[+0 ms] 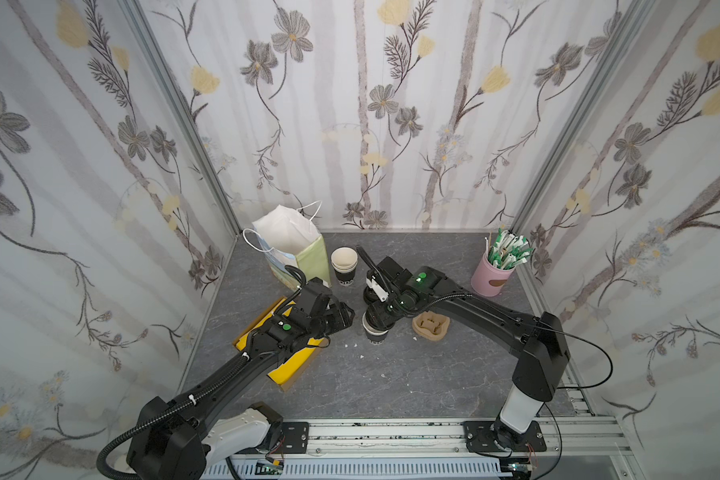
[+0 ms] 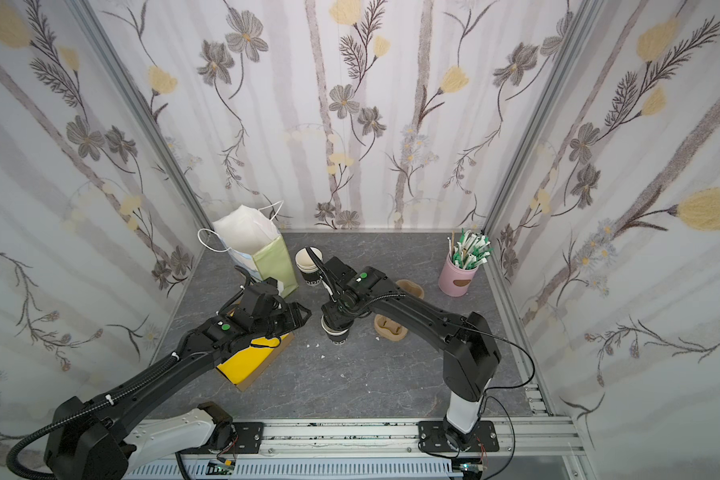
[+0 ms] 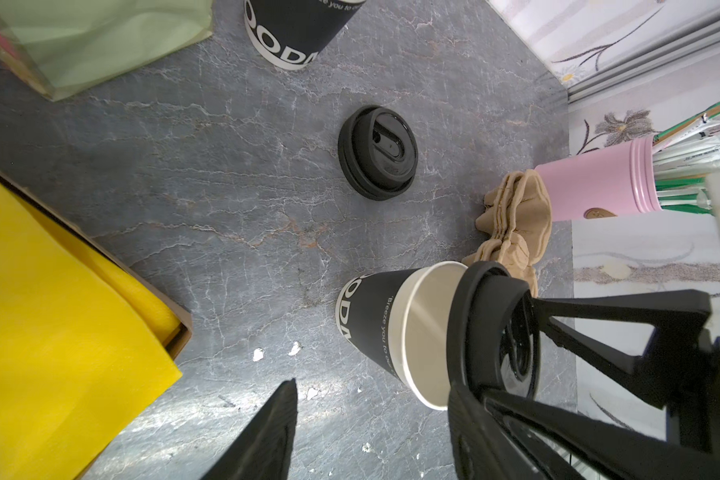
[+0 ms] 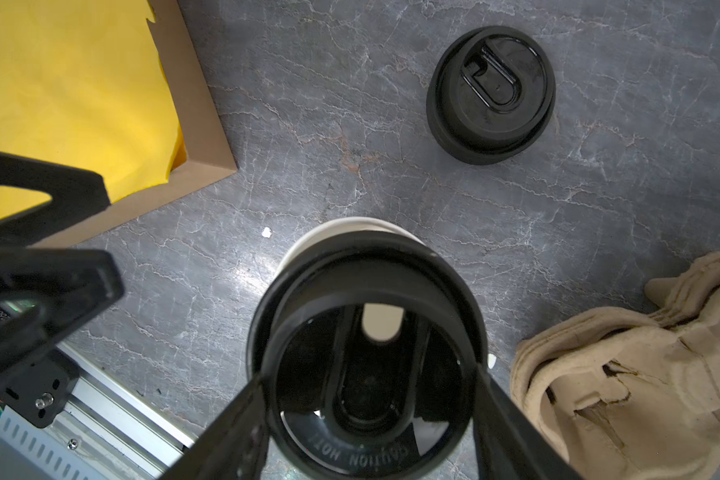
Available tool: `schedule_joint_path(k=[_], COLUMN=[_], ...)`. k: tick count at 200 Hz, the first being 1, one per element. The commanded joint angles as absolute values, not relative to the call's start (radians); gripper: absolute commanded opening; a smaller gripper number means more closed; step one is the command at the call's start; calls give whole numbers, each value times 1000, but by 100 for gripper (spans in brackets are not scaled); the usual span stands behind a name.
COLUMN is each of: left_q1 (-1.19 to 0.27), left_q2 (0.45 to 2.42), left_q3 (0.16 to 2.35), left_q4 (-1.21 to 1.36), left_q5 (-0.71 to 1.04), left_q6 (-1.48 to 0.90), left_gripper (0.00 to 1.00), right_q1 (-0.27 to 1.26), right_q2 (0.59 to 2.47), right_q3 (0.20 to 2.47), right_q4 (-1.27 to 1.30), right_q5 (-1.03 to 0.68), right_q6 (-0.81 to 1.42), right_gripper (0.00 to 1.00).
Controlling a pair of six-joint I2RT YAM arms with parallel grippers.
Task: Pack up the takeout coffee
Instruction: 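Press the lid onto the cup rim while the left gripper steadies the cup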
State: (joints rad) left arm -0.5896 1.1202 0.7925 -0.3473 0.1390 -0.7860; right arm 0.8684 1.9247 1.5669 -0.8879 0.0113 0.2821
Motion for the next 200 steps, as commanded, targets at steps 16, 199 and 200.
schedule_joint_path(k=[16, 199, 200], left_q1=[-589, -590, -589], left_q2=[1138, 1104, 1104], left_q3=[804, 771, 770], left_q4=[-337, -337, -337], left_q5=[108, 85, 86], left_q6=[-790, -836, -836], left_gripper=[59, 59, 59], right_q1=[870, 870, 870], right_q2=[1936, 1977, 1978], right_q3=[1576, 1605, 1605], right_q4=[-890, -882, -882], right_q5=[32, -12, -12], right_q6=[268, 244, 244], right_gripper=[70, 71, 71])
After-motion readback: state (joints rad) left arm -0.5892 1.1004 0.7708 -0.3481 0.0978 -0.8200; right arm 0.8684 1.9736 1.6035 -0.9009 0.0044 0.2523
